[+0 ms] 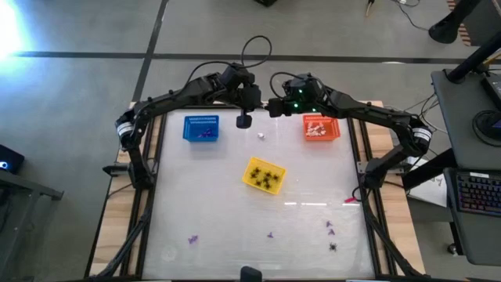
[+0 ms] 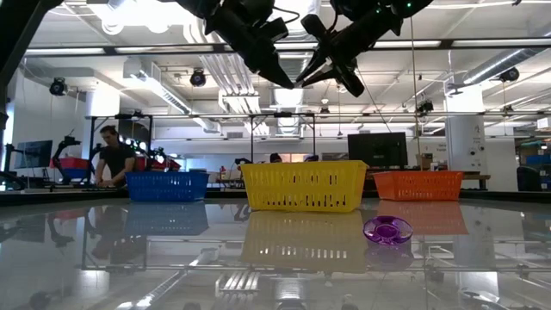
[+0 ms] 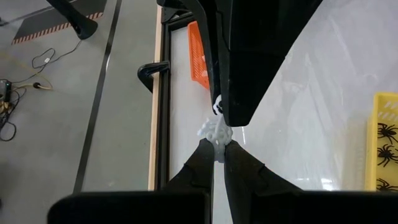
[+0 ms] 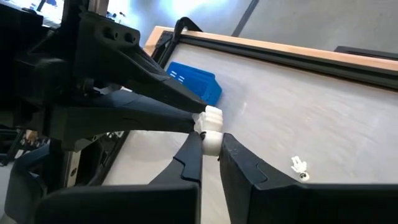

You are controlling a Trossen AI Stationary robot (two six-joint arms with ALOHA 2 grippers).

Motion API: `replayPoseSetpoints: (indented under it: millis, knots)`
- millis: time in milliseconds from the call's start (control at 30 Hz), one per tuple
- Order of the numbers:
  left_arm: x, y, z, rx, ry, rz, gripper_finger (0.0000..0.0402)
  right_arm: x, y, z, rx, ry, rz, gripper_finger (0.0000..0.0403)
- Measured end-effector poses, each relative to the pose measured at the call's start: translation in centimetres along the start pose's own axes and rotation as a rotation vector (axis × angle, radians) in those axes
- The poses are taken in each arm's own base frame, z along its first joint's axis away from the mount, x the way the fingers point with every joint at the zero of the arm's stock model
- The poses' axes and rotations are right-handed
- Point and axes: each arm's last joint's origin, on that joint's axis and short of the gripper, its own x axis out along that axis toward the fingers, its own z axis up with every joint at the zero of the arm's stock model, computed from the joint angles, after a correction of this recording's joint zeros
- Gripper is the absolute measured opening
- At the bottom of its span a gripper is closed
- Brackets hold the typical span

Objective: Sort Halloween decoration
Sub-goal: Put the white skeleton toy into the orange bin

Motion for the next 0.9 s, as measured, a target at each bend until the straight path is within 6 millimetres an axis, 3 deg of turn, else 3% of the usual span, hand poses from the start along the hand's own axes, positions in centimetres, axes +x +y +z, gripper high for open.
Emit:
replayPoseSetpoints:
  millis: [233, 700, 900]
  knots:
    - [0.0, 0.0, 0.0, -0.004, 0.002, -0.001, 0.0015, 0.0, 0.0, 0.0, -0.015, -0.001, -0.001, 0.0017]
    - [-0.1, -0.1, -0.2, 0.012, 0.045, 0.026, 0.0124, 0.0, -0.4, -0.2, -0.032, 0.01, -0.055, 0.0015]
    - [-0.4, 0.1, -0.1, 0.023, 0.069, 0.061, 0.0148, -0.3, -1.3, -0.6, -0.04, 0.072, -0.122, 0.0015]
